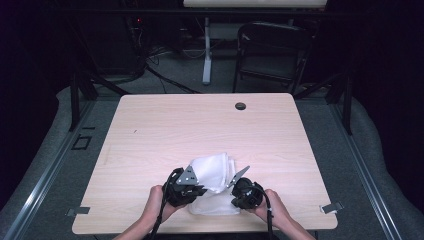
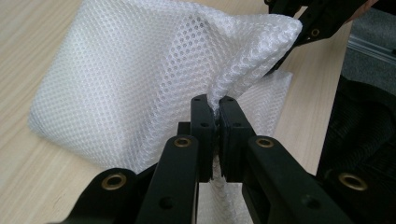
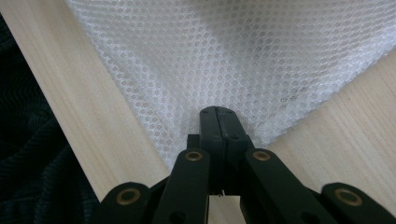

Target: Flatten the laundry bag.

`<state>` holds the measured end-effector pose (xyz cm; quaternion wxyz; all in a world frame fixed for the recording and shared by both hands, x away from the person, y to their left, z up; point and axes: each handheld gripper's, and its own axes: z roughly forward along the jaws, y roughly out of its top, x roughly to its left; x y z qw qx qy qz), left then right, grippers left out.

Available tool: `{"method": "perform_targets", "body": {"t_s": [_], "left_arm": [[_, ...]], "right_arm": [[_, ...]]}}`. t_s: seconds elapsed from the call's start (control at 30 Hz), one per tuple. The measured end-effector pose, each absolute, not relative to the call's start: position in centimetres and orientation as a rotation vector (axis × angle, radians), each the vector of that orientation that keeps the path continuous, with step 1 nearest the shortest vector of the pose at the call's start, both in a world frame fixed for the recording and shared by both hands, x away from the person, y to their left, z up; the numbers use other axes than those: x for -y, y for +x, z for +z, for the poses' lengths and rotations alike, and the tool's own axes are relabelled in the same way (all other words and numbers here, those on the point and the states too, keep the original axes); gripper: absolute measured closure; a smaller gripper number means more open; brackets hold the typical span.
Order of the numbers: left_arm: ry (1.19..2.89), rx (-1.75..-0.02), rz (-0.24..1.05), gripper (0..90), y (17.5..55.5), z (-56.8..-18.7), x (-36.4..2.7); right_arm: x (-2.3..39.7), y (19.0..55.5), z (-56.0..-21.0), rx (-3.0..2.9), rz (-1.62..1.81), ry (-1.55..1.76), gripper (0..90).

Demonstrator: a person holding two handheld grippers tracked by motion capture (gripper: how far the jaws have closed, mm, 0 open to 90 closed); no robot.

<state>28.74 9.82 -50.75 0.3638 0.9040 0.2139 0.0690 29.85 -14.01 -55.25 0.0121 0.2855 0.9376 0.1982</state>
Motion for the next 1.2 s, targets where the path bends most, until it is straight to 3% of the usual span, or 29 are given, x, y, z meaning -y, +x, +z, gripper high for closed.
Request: {"method": "perform_targets", "body": {"t_s": [1.2], "left_arm": [[2.268,-0.733,0.208,86.2,28.0,-50.5,-16.1]], "right_arm": [[13.9,29.8,-55.2,-2.92,0.587,0.875,90.0]]}}
